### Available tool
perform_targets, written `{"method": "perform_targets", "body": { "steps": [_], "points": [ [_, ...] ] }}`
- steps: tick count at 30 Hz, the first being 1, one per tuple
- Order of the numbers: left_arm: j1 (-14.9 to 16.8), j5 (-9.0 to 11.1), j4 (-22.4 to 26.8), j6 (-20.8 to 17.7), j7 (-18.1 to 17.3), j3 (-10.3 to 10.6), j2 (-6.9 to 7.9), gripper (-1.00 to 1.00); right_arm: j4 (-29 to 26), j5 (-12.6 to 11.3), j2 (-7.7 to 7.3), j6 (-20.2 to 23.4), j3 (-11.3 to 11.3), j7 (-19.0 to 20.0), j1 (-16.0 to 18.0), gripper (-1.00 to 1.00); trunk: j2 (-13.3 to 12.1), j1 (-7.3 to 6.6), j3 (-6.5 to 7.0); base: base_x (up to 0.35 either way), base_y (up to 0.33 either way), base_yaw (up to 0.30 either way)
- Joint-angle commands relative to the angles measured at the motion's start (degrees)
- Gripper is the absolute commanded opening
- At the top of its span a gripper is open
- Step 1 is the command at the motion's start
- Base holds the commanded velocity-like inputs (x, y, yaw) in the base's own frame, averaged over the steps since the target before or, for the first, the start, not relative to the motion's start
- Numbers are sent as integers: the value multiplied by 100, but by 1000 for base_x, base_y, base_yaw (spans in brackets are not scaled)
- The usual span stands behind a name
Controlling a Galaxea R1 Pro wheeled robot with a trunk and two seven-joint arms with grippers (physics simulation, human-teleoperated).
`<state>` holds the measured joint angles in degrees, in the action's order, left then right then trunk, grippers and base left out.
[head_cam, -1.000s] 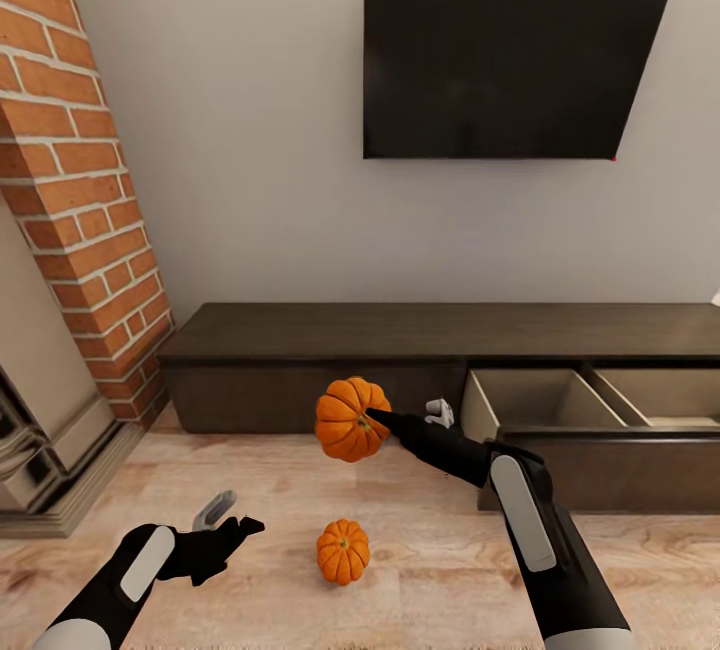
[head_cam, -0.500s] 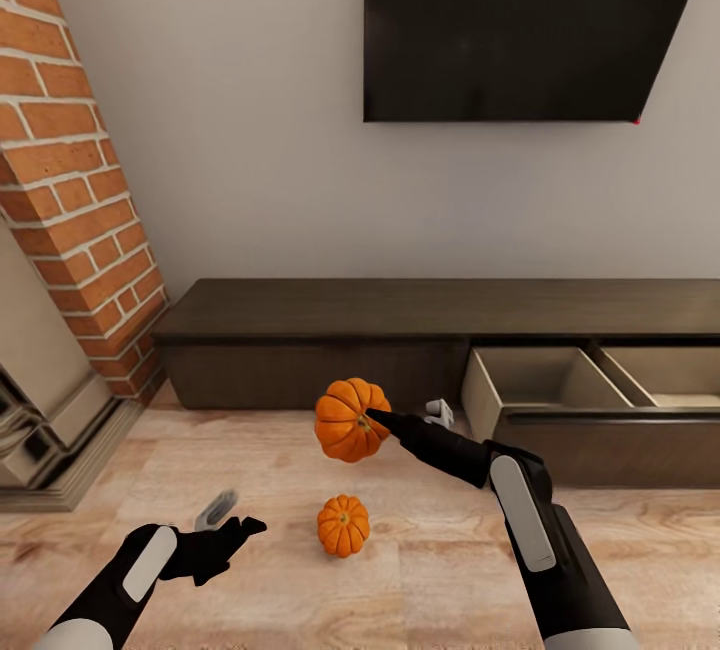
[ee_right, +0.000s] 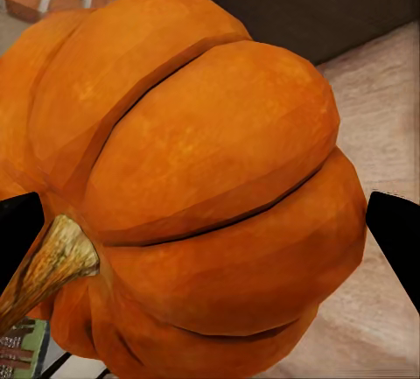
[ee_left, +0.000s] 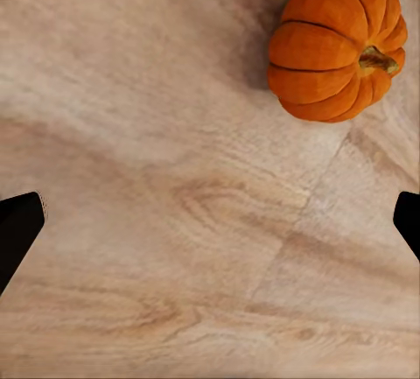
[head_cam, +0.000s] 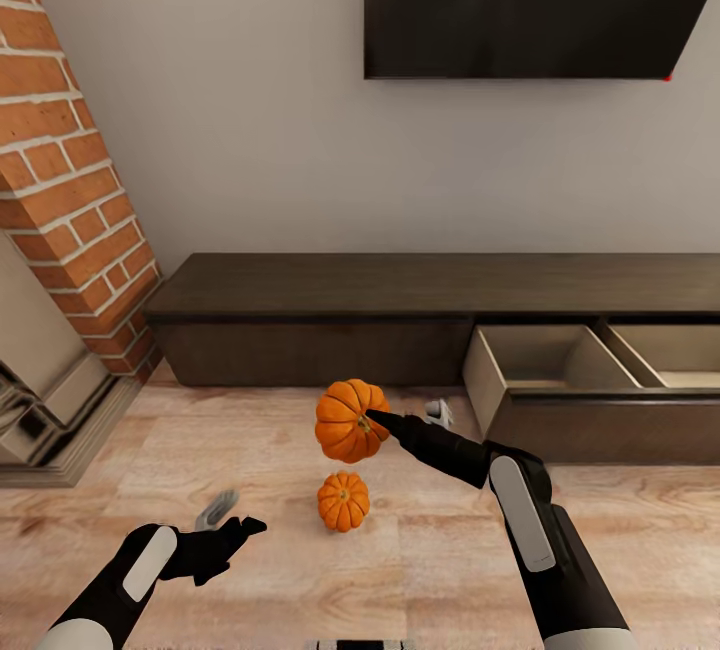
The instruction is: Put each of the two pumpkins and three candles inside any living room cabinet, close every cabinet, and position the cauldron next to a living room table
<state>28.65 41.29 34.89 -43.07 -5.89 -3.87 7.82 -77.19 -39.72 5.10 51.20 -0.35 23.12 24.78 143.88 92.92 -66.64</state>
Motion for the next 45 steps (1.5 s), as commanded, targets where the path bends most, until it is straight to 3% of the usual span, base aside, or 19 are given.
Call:
{"method": "perform_targets", "body": {
  "steps": [1,5,14,41,44,45],
  "points": [
    [0,2,0,0,0,0,0,100,0,-27,0,4,-2,0,0,-100,2,2,-33,0,0,0],
    [0,-2,0,0,0,0,-10,100,4,-27,0,4,0,0,0,-100,7,12,-159,0,0,0],
    [0,-7,0,0,0,0,-17,100,13,-27,0,-3,-9,7,0,-100,7,12,-238,0,0,0],
    [1,-20,0,133,14,7,-20,100,20,-24,4,-31,-9,6,0,-100,7,12,-249,236,-13,0],
    [0,-46,0,348,15,94,-20,100,20,-23,7,-37,-9,-4,0,-100,7,12,-249,11,-4,0],
    [0,-73,0,434,16,216,-19,100,20,-21,8,-36,-9,-6,0,-100,7,12,-249,5,-2,0]
  ]
}}
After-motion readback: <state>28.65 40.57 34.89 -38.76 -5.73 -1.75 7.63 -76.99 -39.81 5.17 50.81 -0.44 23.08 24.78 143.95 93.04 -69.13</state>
